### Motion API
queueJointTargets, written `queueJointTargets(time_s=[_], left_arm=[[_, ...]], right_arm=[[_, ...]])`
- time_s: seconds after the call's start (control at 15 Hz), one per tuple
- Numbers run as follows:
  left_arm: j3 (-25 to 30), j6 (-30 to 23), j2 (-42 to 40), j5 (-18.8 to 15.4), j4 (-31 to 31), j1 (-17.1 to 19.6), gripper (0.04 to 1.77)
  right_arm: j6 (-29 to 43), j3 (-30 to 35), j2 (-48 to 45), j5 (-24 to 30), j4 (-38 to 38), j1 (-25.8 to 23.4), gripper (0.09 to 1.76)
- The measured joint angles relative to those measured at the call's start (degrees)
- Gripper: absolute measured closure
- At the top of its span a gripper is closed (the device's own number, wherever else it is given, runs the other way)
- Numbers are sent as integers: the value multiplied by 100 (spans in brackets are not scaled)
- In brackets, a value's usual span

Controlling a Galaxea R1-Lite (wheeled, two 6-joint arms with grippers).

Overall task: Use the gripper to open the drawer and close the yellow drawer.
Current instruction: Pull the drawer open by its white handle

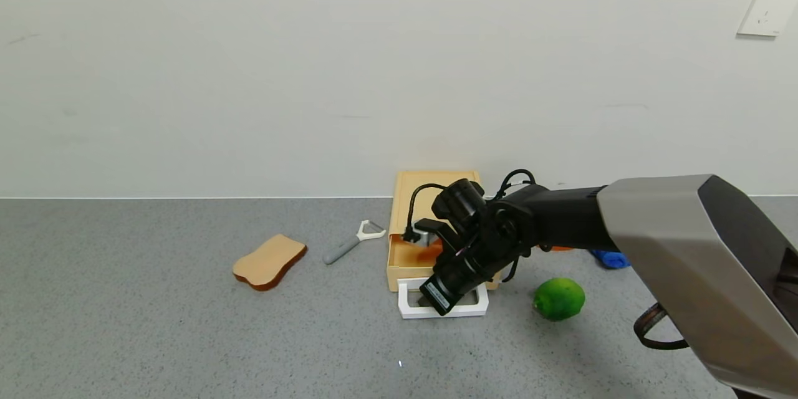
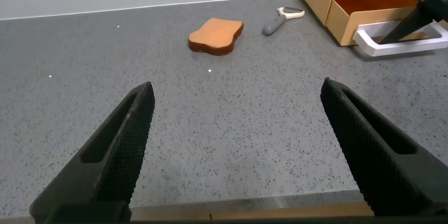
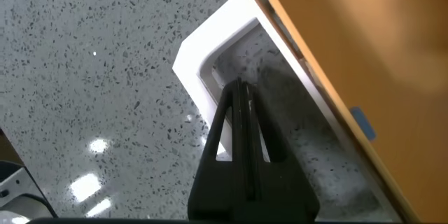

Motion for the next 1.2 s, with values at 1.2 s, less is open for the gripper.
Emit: queueJointTargets(time_s=[1.2], left_arm=[[0,0,0,0,-2,0,9]], right_arm=[[386,816,-495,5,18,284,173]])
